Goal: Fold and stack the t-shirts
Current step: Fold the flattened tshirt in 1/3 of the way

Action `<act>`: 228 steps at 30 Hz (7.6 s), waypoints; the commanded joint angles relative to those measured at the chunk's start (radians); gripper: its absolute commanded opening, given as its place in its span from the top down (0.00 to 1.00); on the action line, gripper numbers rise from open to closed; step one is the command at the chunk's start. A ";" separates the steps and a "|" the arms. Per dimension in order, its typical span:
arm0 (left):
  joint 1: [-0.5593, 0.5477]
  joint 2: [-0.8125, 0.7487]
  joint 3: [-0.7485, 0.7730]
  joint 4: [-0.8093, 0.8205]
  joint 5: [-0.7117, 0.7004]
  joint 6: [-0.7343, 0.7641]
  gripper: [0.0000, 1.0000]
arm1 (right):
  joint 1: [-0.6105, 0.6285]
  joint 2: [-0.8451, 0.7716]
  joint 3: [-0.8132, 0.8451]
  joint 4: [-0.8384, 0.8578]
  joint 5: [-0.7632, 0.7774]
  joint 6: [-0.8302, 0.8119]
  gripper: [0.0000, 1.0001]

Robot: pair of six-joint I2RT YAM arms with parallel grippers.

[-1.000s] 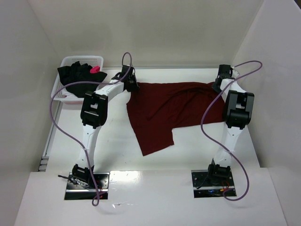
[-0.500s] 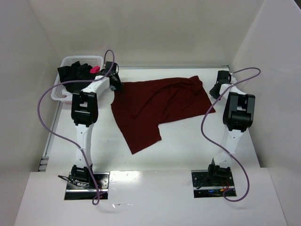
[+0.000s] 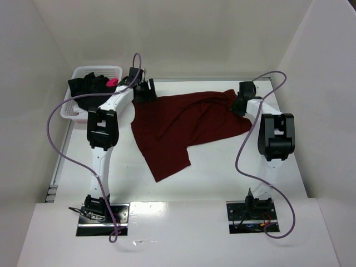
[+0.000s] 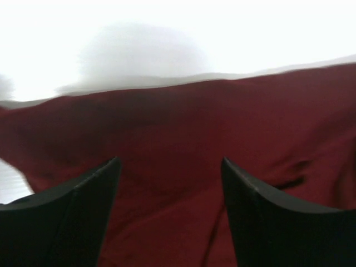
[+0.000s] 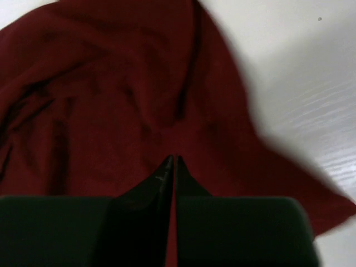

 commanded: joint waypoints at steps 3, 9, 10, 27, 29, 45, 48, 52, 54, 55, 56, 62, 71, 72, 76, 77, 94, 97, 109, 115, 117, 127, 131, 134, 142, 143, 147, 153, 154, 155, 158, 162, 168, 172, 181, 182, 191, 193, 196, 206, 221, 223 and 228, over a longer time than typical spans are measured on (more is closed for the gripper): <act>-0.031 -0.078 0.054 0.013 0.087 0.037 0.18 | 0.007 -0.077 -0.059 -0.006 0.030 -0.043 1.00; -0.050 -0.096 0.028 0.031 0.107 0.057 0.13 | 0.027 -0.035 -0.070 -0.110 0.093 -0.061 1.00; -0.051 -0.096 0.028 0.031 0.107 0.057 0.13 | 0.027 -0.035 -0.070 -0.119 0.104 -0.061 1.00; -0.051 -0.154 -0.003 0.022 0.136 0.095 0.00 | 0.066 0.040 -0.070 -0.313 0.165 -0.115 1.00; -0.051 -0.176 -0.015 0.022 0.127 0.095 0.00 | 0.066 -0.007 -0.119 -0.313 0.187 -0.115 1.00; -0.051 -0.216 -0.058 0.010 0.127 0.123 0.00 | 0.066 -0.305 -0.280 -0.454 0.101 -0.043 1.00; -0.051 -0.216 -0.038 0.000 0.127 0.132 0.00 | 0.066 -0.347 -0.312 -0.454 0.081 -0.020 1.00; -0.051 -0.216 -0.015 -0.018 0.127 0.142 0.00 | 0.078 -0.376 -0.341 -0.486 0.066 0.000 1.00; -0.051 -0.225 -0.015 -0.018 0.127 0.142 0.00 | 0.078 -0.388 -0.312 -0.527 0.032 0.000 1.00; -0.051 -0.225 -0.015 -0.018 0.127 0.142 0.00 | 0.078 -0.406 -0.303 -0.538 0.022 0.000 1.00; -0.051 -0.239 -0.015 -0.018 0.127 0.151 0.00 | 0.078 -0.420 -0.289 -0.538 0.032 0.000 1.00; -0.051 -0.271 -0.035 -0.027 0.117 0.161 0.00 | 0.078 -0.492 -0.216 -0.633 0.075 0.014 0.96; -0.060 -0.271 -0.044 -0.004 0.162 0.140 0.00 | 0.078 -0.476 -0.169 -0.321 -0.008 0.023 0.15; -0.060 -0.283 -0.058 -0.004 0.162 0.140 0.00 | 0.078 -0.460 -0.180 -0.282 -0.008 0.038 0.04; -0.060 -0.303 -0.095 0.007 0.162 0.131 0.00 | 0.105 -0.408 -0.212 -0.156 0.017 0.103 0.11; -0.060 -0.314 -0.095 0.007 0.162 0.131 0.00 | 0.118 -0.408 -0.222 -0.133 0.053 0.121 0.23; -0.060 -0.294 -0.115 0.007 0.174 0.131 0.00 | 0.248 -0.173 -0.279 -0.046 0.129 0.276 1.00; -0.060 -0.285 -0.124 0.007 0.174 0.131 0.00 | 0.248 -0.120 -0.240 -0.085 0.118 0.267 1.00; -0.060 -0.263 -0.115 0.007 0.212 0.122 0.00 | 0.268 -0.109 -0.254 -0.217 0.048 0.276 1.00; -0.060 -0.273 -0.115 -0.003 0.222 0.122 0.00 | 0.339 -0.142 -0.321 -0.237 0.035 0.342 1.00; -0.060 -0.282 -0.115 -0.003 0.222 0.122 0.00 | 0.357 -0.167 -0.346 -0.237 0.035 0.361 1.00; -0.060 -0.320 -0.171 0.007 0.231 0.122 0.00 | 0.411 -0.325 -0.542 -0.284 0.003 0.506 1.00; -0.060 -0.329 -0.208 0.028 0.249 0.112 0.00 | 0.422 -0.402 -0.582 -0.274 0.030 0.539 1.00; -0.060 -0.338 -0.217 0.037 0.249 0.112 0.00 | 0.406 -0.411 -0.515 -0.294 0.080 0.506 1.00; -0.060 -0.338 -0.237 0.037 0.268 0.140 0.00 | 0.261 -0.406 -0.325 -0.303 0.100 0.365 0.63; -0.060 -0.338 -0.237 0.037 0.268 0.140 0.00 | 0.244 -0.422 -0.311 -0.303 0.100 0.353 0.59; -0.060 -0.320 -0.256 0.046 0.246 0.149 0.00 | 0.107 -0.452 -0.257 -0.291 0.100 0.292 0.43; -0.060 -0.283 -0.277 0.047 0.277 0.169 0.04 | 0.009 -0.371 -0.234 -0.271 0.121 0.258 0.37; -0.060 -0.283 -0.291 0.059 0.294 0.169 0.06 | 0.009 -0.347 -0.234 -0.255 0.121 0.258 0.37; -0.060 -0.283 -0.303 0.077 0.316 0.169 0.09 | 0.009 -0.331 -0.234 -0.254 0.121 0.258 0.37; -0.060 -0.283 -0.354 0.097 0.377 0.169 0.20 | 0.009 -0.270 -0.234 -0.233 0.121 0.258 0.37; -0.095 -0.283 -0.395 0.097 0.386 0.181 0.30 | 0.000 -0.227 -0.205 -0.214 0.130 0.249 0.39; -0.126 -0.283 -0.449 0.097 0.363 0.191 0.46 | 0.000 -0.202 -0.185 -0.214 0.130 0.239 0.43; -0.144 -0.283 -0.458 0.076 0.341 0.200 0.52 | 0.000 -0.260 -0.225 -0.214 0.130 0.250 0.43; -0.144 -0.236 -0.449 0.036 0.275 0.171 0.69 | 0.000 -0.435 -0.309 -0.244 0.061 0.268 0.36; -0.144 -0.236 -0.449 0.024 0.263 0.162 0.71 | 0.000 -0.436 -0.320 -0.244 0.032 0.269 0.36; -0.144 -0.194 -0.408 -0.016 0.234 0.152 0.84 | 0.032 -0.419 -0.424 -0.234 -0.018 0.281 0.42; -0.144 -0.194 -0.408 -0.016 0.234 0.152 0.88 | 0.044 -0.390 -0.424 -0.225 -0.018 0.281 0.42; -0.144 -0.194 -0.408 -0.025 0.234 0.152 0.91 | 0.053 -0.351 -0.414 -0.225 0.000 0.281 0.44; -0.144 -0.194 -0.417 -0.035 0.225 0.152 0.98 | 0.053 -0.307 -0.381 -0.236 0.055 0.259 0.75; -0.144 -0.185 -0.435 -0.035 0.234 0.152 0.99 | -0.049 -0.455 -0.292 -0.405 0.207 0.230 1.00; -0.135 -0.185 -0.435 -0.035 0.243 0.152 0.99 | -0.068 -0.474 -0.312 -0.414 0.207 0.221 1.00; -0.115 -0.185 -0.435 -0.035 0.243 0.152 0.99 | -0.086 -0.495 -0.347 -0.402 0.198 0.221 1.00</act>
